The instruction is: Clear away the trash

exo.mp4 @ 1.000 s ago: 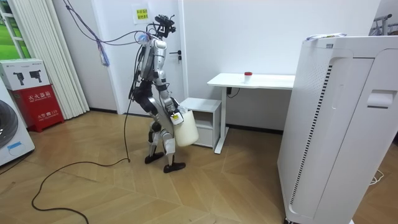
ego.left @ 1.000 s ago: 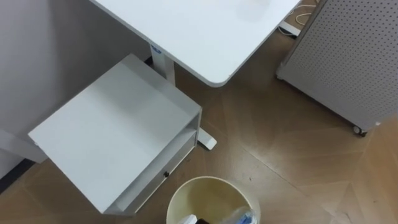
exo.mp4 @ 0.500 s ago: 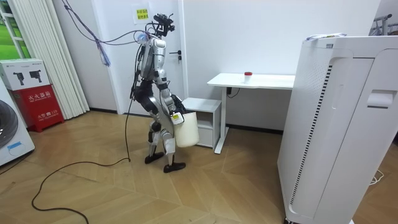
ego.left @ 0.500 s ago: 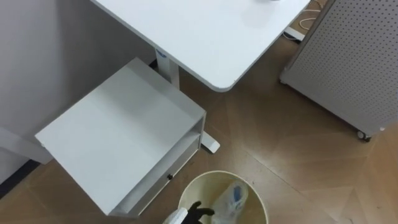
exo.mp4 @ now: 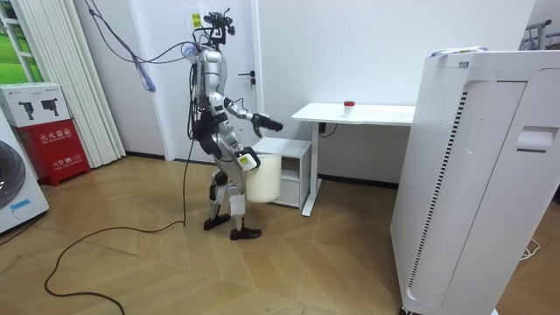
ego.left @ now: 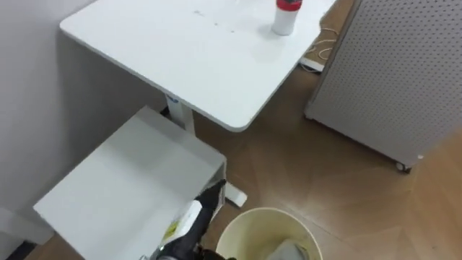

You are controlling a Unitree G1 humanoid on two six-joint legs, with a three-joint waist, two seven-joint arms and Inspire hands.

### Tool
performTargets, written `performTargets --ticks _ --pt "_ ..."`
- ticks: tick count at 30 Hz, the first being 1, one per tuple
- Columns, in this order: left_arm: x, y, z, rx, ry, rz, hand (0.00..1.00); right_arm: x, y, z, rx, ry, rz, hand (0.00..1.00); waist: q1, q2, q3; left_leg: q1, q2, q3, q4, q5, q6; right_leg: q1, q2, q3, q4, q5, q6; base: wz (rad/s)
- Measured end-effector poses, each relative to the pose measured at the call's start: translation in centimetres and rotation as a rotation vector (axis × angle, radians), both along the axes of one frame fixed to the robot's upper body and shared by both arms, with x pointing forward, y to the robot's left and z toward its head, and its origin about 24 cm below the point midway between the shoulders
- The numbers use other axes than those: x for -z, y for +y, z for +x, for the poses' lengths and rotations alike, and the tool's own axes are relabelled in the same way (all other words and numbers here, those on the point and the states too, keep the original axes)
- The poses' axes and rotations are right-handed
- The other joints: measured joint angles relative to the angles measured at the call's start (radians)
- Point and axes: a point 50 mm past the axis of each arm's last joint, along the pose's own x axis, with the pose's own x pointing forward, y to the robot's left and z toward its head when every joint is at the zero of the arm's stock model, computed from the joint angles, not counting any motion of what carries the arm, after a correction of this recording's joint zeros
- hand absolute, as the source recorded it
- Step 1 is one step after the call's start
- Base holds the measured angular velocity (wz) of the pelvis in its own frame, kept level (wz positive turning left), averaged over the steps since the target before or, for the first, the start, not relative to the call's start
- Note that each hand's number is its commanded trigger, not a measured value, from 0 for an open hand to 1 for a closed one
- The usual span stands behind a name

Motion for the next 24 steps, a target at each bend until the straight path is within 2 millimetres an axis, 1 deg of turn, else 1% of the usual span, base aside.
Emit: performTargets --ticks 1,2,3,4,5,6,7,8,9,11,12,13,14,15,17,18,20,21,22,23,24 --pt "-0.3 0.2 0.0 -0.015 -0.023 -0.011 0.0 0.1 -0.2 -0.4 0.008 0.008 -0.001 1.0 0.006 0.001 -0.0029 0.025 0.008 0.029 -0.011 -0.001 -0.004 0.008 -0.014 -0.041 0.044 -0.033 -0.016 -0.22" --pt "-0.9 0.1 0.0 -0.036 -0.058 -0.034 0.0 0.5 -0.7 -1.5 0.024 0.034 -0.012 1.0 0.01 0.002 -0.0059 0.091 0.015 0.098 -0.045 0.005 -0.022 0.045 -0.045 -0.106 0.152 -0.128 -0.014 -0.05" --pt "-1.5 0.2 -0.1 -0.052 -0.099 -0.058 0.0 0.7 -1.1 -2.2 0.042 0.053 -0.021 1.0 0.016 -0.003 -0.0124 0.143 0.009 0.135 -0.073 0.013 -0.036 0.081 -0.06 -0.125 0.199 -0.185 -0.007 -0.1" --pt "-2.0 0.5 -0.1 -0.073 -0.138 -0.076 0.0 0.7 -1.2 -2.3 0.052 0.056 -0.029 1.0 0.022 -0.014 -0.0169 0.166 -0.003 0.127 -0.064 0.014 -0.044 0.095 -0.059 -0.121 0.189 -0.205 -0.02 -0.22" --pt "-2.2 0.7 -0.1 -0.086 -0.152 -0.081 0.0 0.6 -1.3 -2.1 0.055 0.05 -0.035 1.0 0.029 -0.014 -0.0183 0.168 -0.004 0.103 -0.057 0.014 -0.044 0.105 -0.052 -0.113 0.176 -0.209 -0.024 -0.54" --pt "-2.8 1.3 0.0 -0.112 -0.178 -0.087 0.0 0.3 -1.3 -1.6 0.052 0.03 -0.046 1.0 0.042 -0.012 -0.0188 0.164 -0.005 0.011 -0.037 0.015 -0.044 0.127 -0.03 -0.091 0.14 -0.208 -0.028 -0.68" --pt "-3.4 2.0 -0.1 -0.146 -0.205 -0.095 0.0 0.2 -1.2 -1.1 0.025 0.013 -0.054 1.0 0.036 -0.009 -0.0201 0.157 -0.006 -0.088 -0.02 0.016 -0.045 0.151 -0.009 -0.075 0.113 -0.196 -0.035 -0.63" --pt "-3.6 2.3 -0.1 -0.159 -0.219 -0.099 0.0 0.1 -1.1 -1.1 0.017 0.007 -0.053 1.0 0.032 -0.009 -0.0204 0.153 -0.005 -0.127 -0.008 0.016 -0.046 0.164 -0.002 -0.072 0.101 -0.193 -0.035 -0.34" --pt "-4.1 2.4 -0.2 -0.174 -0.245 -0.108 0.0 0.1 -1.2 -1.5 0.026 0.002 -0.045 1.0 0.02 -0.01 -0.0231 0.163 -0.004 -0.17 0.002 0.018 -0.048 0.194 0.009 -0.072 0.079 -0.189 -0.034 -0.08" --pt "-4.7 2.4 -0.5 -0.183 -0.282 -0.12 0.0 0.2 -1.5 -2.0 0.043 0.002 -0.037 1.0 0.004 -0.011 -0.0287 0.208 -0.003 -0.173 -0.036 0.021 -0.054 0.227 0.02 -0.076 0.059 -0.187 -0.03 0.0" --pt "-5.0 2.4 -0.5 -0.185 -0.306 -0.129 0.0 0.3 -1.6 -2.3 0.046 0.008 -0.039 1.0 -0.004 -0.013 -0.0301 0.233 -0.003 -0.167 -0.062 0.022 -0.055 0.238 0.025 -0.077 0.056 -0.186 -0.029 0.0" --pt "-5.1 2.4 -0.5 -0.187 -0.32 -0.136 0.0 0.4 -1.7 -2.6 0.041 0.016 -0.044 1.0 -0.015 -0.015 -0.0308 0.25 -0.001 -0.159 -0.068 0.022 -0.056 0.25 0.033 -0.085 0.051 -0.186 -0.029 0.0" --pt "-5.1 2.4 -0.6 -0.189 -0.319 -0.136 0.0 0.4 -1.7 -2.8 0.037 0.02 -0.049 1.0 -0.018 -0.014 -0.0305 0.255 0.002 -0.154 -0.064 0.022 -0.056 0.259 0.037 -0.085 0.045 -0.186 -0.029 -0.04" --pt "-4.9 2.5 -0.8 -0.193 -0.31 -0.134 0.0 0.5 -1.8 -3.3 0.035 0.028 -0.055 1.0 -0.019 -0.014 -0.0304 0.266 0.009 -0.141 -0.049 0.022 -0.056 0.279 0.041 -0.082 0.034 -0.184 -0.029 -0.09" --pt "-4.5 2.6 -1.2 -0.203 -0.297 -0.133 0.0 0.6 -1.8 -3.8 0.022 0.039 -0.057 1.0 -0.018 -0.014 -0.0302 0.284 0.017 -0.142 -0.029 0.022 -0.056 0.299 0.055 -0.07 0.023 -0.181 -0.032 -0.28" --pt "-4.5 2.7 -1.3 -0.21 -0.294 -0.134 0.0 0.6 -1.8 -4.1 0.009 0.039 -0.06 1.0 -0.016 -0.014 -0.0302 0.294 0.014 -0.144 -0.028 0.022 -0.056 0.304 0.058 -0.072 0.023 -0.181 -0.036 -0.4" --pt "-4.5 2.8 -1.3 -0.215 -0.297 -0.142 0.0 0.6 -1.6 -4.1 -0.007 0.031 -0.058 1.0 -0.016 -0.013 -0.0299 0.293 0.014 -0.144 -0.02 0.025 -0.061 0.3 0.063 -0.062 0.024 -0.181 -0.044 -0.37" --pt "-4.5 2.8 -1.3 -0.22 -0.295 -0.153 0.0 0.6 -1.6 -4.1 -0.03 0.033 -0.068 1.0 -0.006 -0.014 -0.0297 0.29 0.01 -0.156 0.004 0.029 -0.067 0.295 0.074 -0.035 0.022 -0.18 -0.047 -0.5" --pt "-4.5 2.8 -1.3 -0.221 -0.295 -0.153 0.0 0.5 -1.6 -4.1 -0.043 0.033 -0.074 1.0 0.005 -0.012 -0.0294 0.288 0.007 -0.185 0.021 0.029 -0.068 0.296 0.074 -0.011 0.023 -0.181 -0.05 -0.84" --pt "-4.5 2.9 -1.3 -0.223 -0.295 -0.153 0.0 0.6 -1.5 -4.1 -0.067 0.036 -0.082 1.0 0.022 -0.012 -0.0287 0.266 -0.008 -0.274 0.071 0.033 -0.066 0.3 0.089 0.041 0.025 -0.181 -0.054 -0.94" --pt "-4.6 2.8 -1.3 -0.223 -0.301 -0.162 0.0 0.6 -1.5 -4.1 -0.08 0.04 -0.083 1.0 0.046 -0.019 -0.0249 0.251 -0.037 -0.374 0.069 0.024 -0.064 0.304 0.099 0.087 0.025 -0.181 -0.055 -1.06"
